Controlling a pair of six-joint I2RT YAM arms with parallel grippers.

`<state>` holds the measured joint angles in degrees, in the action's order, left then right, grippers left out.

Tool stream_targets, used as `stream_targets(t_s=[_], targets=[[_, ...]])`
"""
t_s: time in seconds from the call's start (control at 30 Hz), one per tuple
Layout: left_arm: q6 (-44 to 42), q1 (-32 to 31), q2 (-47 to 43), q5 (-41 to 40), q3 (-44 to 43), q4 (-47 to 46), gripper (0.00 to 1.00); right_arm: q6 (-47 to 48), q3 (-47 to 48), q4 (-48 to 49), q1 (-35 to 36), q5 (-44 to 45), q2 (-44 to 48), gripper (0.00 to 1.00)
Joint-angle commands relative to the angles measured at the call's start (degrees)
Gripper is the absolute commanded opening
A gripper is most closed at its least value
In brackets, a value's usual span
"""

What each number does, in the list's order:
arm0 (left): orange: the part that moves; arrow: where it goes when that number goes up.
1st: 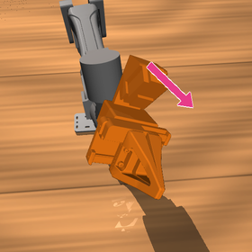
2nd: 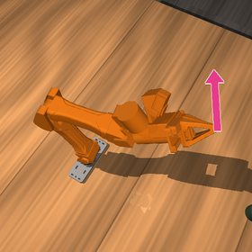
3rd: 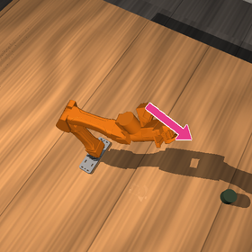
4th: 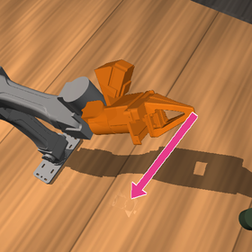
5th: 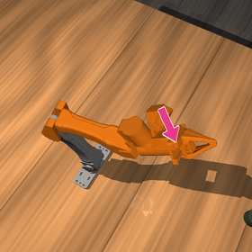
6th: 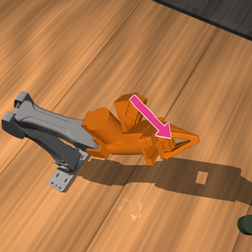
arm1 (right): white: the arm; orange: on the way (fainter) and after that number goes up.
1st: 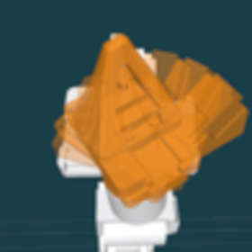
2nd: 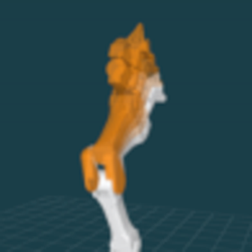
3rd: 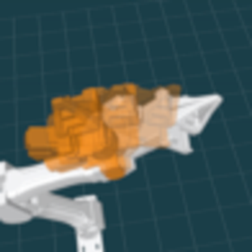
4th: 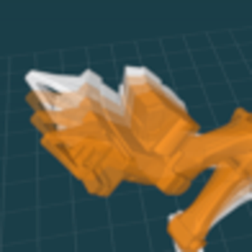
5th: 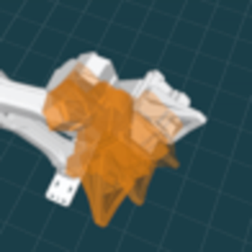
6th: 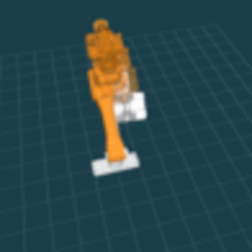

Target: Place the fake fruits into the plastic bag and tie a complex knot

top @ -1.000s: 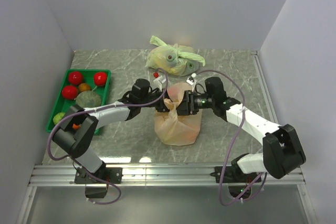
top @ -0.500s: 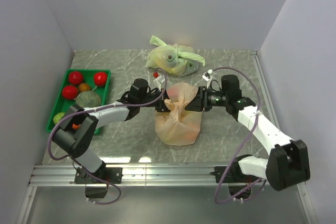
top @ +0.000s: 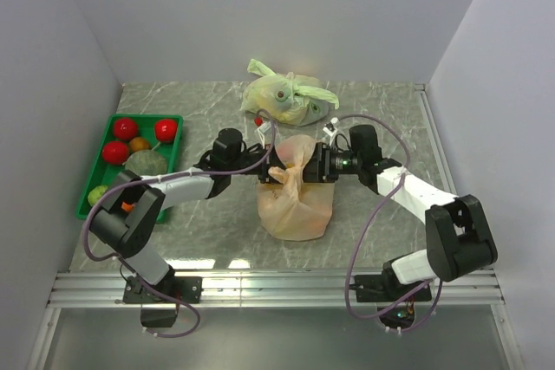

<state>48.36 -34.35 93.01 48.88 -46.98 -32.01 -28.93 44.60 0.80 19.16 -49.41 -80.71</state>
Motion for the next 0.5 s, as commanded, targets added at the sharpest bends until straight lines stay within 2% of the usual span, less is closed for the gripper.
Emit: stream_targets(t_s=[0.0,0.17,0.3,0.47], targets=[[-0.2,-0.4,2.0,0.2,-0.1,-0.5,0.0,-4.9,-0.2,9.9,1.1,-8.0,1.6,0.59],[2.1,0.2,3.0,0.9,0.8,-3.3,0.0,-6.5,-1.4,11.7,1.1,-11.1,3.2,0.62],[1.8,2.8,1.4,2.2,1.4,-2.5,0.0,-1.5,-1.4,4.2,1.0,-10.3,5.8,0.61],[-2.6,2.8,-1.7,2.4,1.8,2.2,0.0,5.7,-2.3,-3.7,0.5,-8.3,9.2,0.51]])
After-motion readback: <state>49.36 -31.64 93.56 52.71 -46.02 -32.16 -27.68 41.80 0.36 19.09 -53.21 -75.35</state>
